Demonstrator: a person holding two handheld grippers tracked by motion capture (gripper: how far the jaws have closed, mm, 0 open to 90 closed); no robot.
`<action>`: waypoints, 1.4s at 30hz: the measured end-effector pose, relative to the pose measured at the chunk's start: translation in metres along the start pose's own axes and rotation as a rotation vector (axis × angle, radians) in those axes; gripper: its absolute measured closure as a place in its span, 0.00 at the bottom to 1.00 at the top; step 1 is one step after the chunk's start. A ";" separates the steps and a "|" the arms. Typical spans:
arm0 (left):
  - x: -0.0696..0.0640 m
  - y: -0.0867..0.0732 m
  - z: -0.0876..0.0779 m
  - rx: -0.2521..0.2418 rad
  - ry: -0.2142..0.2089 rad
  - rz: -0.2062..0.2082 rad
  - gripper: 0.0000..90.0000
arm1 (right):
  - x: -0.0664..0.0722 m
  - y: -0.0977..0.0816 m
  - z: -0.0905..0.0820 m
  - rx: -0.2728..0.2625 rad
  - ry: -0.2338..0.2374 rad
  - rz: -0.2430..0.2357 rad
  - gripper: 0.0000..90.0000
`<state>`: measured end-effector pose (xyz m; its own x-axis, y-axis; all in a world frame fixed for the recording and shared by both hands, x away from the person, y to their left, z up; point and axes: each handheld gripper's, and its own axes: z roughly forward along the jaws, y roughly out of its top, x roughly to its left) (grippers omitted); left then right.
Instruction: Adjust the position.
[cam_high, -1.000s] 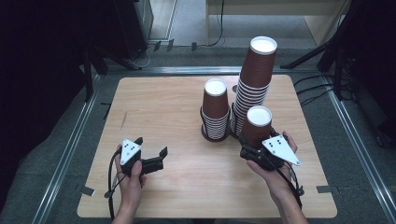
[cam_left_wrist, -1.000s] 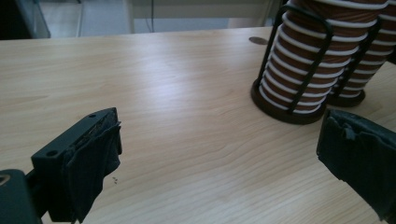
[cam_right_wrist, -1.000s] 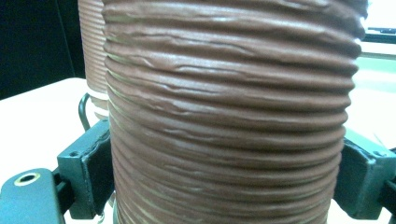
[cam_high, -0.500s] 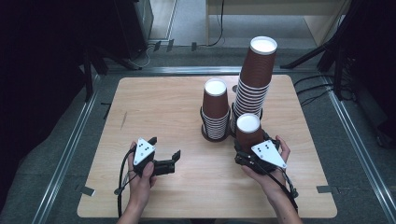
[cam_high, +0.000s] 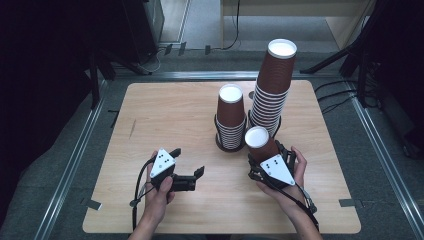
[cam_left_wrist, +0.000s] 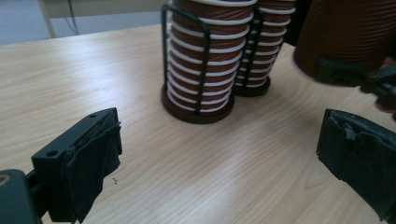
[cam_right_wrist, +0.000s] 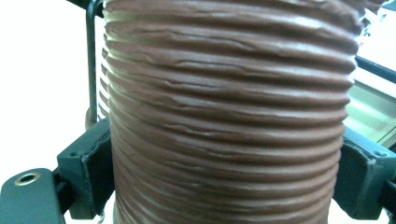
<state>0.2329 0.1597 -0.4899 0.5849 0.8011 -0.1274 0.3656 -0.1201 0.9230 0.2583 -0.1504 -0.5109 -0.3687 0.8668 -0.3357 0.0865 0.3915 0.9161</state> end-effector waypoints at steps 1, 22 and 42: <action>-0.001 0.001 0.000 -0.001 -0.006 0.002 0.00 | 0.000 0.000 -0.001 0.002 -0.001 -0.008 0.12; -0.028 0.011 0.009 -0.020 -0.220 0.046 0.01 | 0.023 0.000 -0.003 -0.026 0.012 -0.258 0.12; -0.040 0.015 0.016 -0.011 -0.297 0.051 0.07 | 0.049 -0.002 -0.008 -0.101 0.054 -0.504 0.12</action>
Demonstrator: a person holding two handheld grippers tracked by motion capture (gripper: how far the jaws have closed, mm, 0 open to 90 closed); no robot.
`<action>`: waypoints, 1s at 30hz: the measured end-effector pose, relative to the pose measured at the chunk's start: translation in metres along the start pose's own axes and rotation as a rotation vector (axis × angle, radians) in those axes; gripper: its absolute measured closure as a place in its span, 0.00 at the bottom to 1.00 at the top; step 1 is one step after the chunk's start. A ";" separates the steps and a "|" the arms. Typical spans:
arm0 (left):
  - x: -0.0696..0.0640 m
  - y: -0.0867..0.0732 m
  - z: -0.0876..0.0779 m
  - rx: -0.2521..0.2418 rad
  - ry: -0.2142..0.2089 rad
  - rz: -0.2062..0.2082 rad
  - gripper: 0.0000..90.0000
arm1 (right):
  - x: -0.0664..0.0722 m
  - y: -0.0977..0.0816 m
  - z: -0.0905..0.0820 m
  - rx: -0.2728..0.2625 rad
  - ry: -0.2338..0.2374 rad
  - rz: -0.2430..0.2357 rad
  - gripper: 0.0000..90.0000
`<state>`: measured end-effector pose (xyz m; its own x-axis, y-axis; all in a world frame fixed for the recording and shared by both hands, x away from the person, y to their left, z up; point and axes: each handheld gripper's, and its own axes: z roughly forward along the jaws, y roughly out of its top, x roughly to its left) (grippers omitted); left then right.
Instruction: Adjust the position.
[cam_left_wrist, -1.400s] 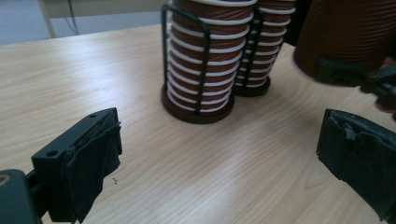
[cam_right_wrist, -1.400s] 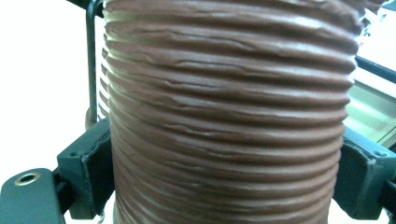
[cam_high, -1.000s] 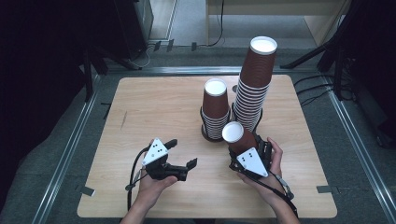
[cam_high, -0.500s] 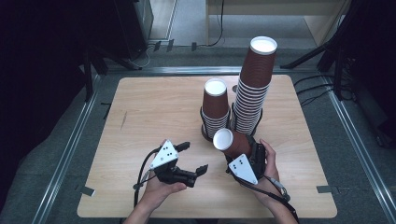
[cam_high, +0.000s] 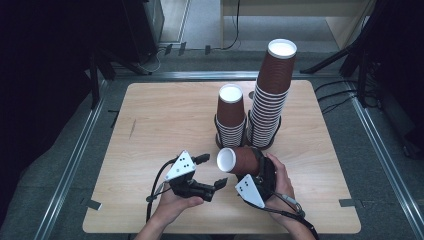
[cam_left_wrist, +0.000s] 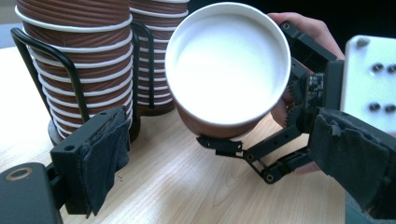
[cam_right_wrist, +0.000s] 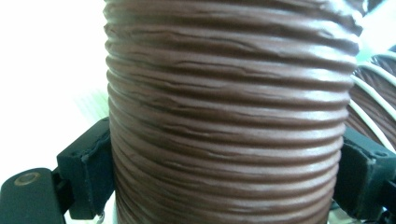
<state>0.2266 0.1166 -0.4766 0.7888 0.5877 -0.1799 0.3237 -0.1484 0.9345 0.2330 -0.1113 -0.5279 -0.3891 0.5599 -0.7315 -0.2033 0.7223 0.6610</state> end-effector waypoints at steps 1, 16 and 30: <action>0.000 0.000 0.000 -0.001 -0.001 -0.004 0.07 | 0.001 0.001 0.000 -0.003 0.004 -0.008 0.12; 0.001 0.000 -0.001 -0.003 -0.019 -0.029 0.16 | 0.018 0.014 -0.001 -0.074 0.057 -0.118 0.12; 0.000 0.000 0.001 0.019 -0.012 -0.024 0.24 | 0.021 0.016 -0.002 -0.084 0.035 -0.190 0.11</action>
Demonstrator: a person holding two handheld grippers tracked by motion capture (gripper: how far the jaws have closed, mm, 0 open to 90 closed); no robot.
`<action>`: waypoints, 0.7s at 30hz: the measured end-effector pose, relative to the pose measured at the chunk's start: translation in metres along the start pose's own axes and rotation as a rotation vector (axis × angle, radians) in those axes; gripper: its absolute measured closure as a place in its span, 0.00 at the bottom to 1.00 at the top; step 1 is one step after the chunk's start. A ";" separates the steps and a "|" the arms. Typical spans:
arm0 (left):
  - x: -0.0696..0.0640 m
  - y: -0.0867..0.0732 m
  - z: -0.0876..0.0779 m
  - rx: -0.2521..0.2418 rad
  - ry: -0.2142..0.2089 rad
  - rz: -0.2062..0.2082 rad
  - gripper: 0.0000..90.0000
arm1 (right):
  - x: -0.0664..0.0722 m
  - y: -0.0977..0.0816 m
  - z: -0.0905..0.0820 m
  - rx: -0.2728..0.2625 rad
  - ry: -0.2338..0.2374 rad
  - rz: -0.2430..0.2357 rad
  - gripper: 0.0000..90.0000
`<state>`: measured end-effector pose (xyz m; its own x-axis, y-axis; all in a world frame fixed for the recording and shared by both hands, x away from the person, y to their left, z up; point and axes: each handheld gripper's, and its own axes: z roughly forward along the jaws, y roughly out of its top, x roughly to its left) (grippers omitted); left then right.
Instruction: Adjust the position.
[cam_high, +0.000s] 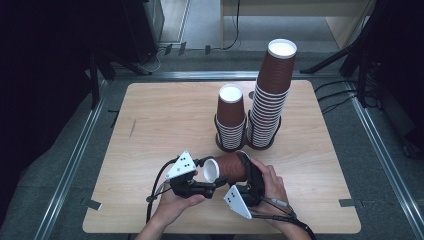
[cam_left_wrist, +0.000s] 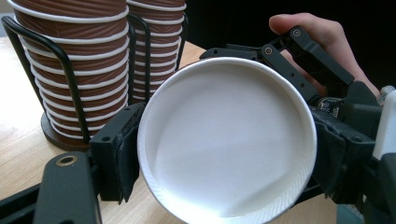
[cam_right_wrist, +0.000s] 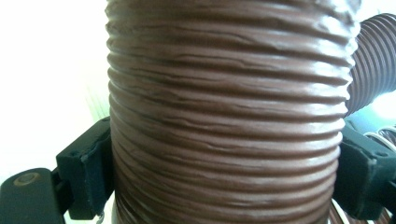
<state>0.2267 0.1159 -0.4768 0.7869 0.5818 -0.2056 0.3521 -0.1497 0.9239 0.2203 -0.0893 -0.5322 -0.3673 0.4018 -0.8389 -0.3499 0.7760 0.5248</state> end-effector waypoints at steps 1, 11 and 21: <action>0.000 0.000 0.000 0.003 -0.002 0.000 0.24 | 0.000 0.000 0.000 0.001 0.000 0.000 0.11; 0.005 -0.001 -0.003 -0.003 -0.031 -0.011 0.26 | 0.001 -0.001 -0.001 -0.017 0.018 0.043 0.07; 0.011 -0.002 -0.009 -0.024 -0.030 -0.026 0.27 | -0.008 -0.008 -0.007 -0.028 0.034 0.114 0.00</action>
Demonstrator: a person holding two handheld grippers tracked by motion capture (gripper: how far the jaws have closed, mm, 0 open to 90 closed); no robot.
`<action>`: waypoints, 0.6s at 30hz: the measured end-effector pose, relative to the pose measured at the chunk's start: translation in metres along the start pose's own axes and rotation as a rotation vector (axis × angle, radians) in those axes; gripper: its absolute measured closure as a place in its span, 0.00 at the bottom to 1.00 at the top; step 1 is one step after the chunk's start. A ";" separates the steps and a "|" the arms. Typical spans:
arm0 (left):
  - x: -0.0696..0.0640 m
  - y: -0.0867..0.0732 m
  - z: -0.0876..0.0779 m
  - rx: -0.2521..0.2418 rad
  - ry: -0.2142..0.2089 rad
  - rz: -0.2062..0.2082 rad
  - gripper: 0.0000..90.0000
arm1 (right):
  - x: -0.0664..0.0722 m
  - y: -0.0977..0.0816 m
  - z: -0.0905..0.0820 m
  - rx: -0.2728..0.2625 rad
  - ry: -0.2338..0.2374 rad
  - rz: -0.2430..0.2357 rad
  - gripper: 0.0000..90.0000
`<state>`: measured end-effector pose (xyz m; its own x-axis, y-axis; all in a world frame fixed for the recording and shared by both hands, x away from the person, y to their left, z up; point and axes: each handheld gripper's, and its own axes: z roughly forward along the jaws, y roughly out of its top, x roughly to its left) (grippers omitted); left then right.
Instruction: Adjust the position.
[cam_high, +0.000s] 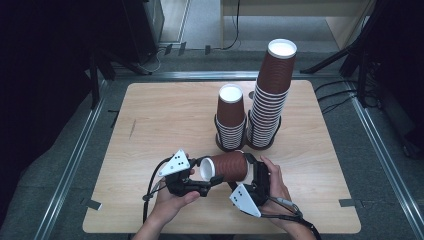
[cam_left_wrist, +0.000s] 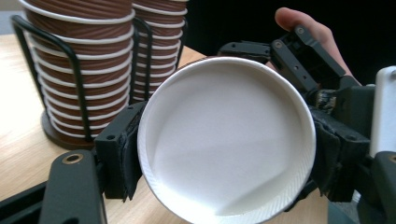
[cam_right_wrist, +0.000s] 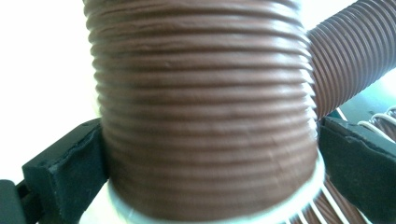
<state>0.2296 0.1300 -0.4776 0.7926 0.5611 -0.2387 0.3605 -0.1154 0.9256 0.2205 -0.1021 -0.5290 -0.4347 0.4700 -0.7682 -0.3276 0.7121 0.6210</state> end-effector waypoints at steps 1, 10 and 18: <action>0.001 -0.001 -0.001 -0.006 0.008 -0.002 0.27 | 0.000 0.000 -0.001 -0.002 0.004 0.011 0.00; 0.007 -0.001 -0.012 -0.038 0.040 -0.019 0.27 | -0.006 -0.004 -0.005 -0.002 -0.005 0.049 0.00; 0.012 0.001 -0.018 -0.062 0.055 -0.033 0.27 | -0.010 -0.010 -0.009 0.017 -0.021 0.096 0.00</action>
<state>0.2306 0.1515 -0.4747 0.7522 0.6078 -0.2545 0.3532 -0.0458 0.9344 0.2202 -0.1181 -0.5261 -0.4460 0.5469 -0.7085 -0.2708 0.6721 0.6892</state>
